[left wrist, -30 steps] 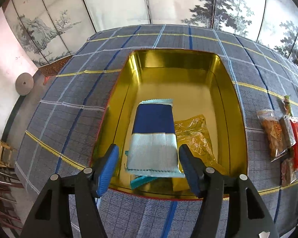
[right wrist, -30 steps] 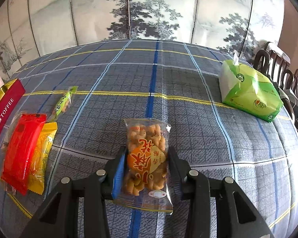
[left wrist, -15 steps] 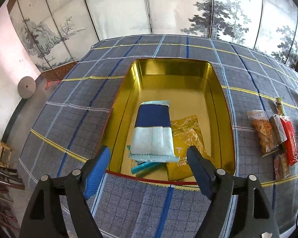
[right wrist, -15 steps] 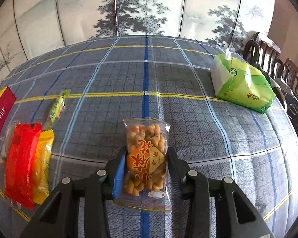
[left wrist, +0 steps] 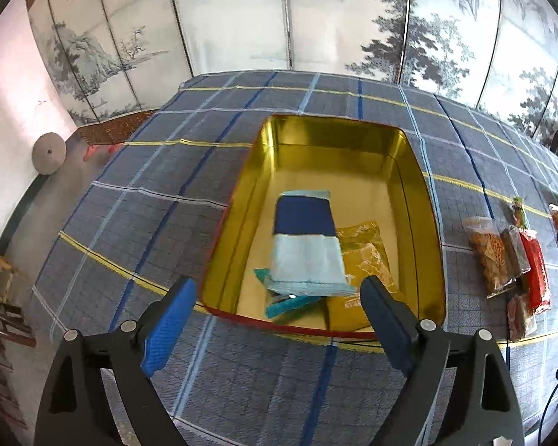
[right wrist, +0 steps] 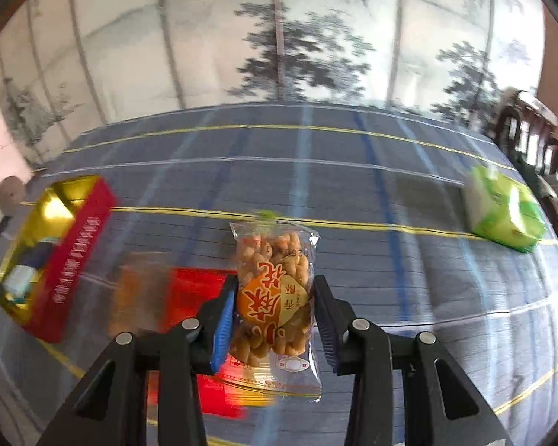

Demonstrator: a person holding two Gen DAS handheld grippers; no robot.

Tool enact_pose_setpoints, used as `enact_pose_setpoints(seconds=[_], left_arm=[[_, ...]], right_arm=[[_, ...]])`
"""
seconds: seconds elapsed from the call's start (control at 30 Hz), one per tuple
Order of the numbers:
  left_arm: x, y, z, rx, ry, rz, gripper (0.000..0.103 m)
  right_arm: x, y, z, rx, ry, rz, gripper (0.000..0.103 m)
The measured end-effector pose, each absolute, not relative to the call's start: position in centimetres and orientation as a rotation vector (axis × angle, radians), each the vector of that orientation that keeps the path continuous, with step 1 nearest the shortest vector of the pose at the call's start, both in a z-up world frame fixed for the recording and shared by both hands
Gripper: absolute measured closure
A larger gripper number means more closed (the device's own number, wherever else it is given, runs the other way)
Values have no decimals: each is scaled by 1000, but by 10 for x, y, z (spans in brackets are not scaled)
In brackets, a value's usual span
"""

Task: Organize snacks
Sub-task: 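Carry the peanut bag with the right gripper into the tin and release it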

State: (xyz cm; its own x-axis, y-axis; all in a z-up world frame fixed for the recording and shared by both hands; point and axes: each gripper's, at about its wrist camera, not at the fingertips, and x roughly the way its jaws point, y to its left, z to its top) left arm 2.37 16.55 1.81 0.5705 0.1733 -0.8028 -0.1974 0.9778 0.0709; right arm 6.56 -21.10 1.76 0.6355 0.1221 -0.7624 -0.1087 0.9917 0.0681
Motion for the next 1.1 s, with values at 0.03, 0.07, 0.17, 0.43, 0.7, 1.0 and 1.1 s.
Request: enact_pose_setpoints(seconds=[0.03,0.07,0.17,0.43,0.7,1.0,1.1], left_arm=[[22,168,20,-33,935,224,14],[20,172,22,-42,928,228,14],[15,183,26,-60,914,243,13],[-4,220,25,-90,919,314,13],[-23,251,21,-137,930,376,13],[-35,267,23,-165,926,402,13],[-38,271,24,-180,925,408,13]], right_arm=[[64,-200,20,13,869,151,63],[62,-187,22,9,868,178,63],[57,-151,28,1,866,258,63],[46,-55,31,-55,866,432,63],[45,1,25,-108,883,509,63],[45,35,16,-165,899,533,63],[47,37,11,-170,909,526,63]])
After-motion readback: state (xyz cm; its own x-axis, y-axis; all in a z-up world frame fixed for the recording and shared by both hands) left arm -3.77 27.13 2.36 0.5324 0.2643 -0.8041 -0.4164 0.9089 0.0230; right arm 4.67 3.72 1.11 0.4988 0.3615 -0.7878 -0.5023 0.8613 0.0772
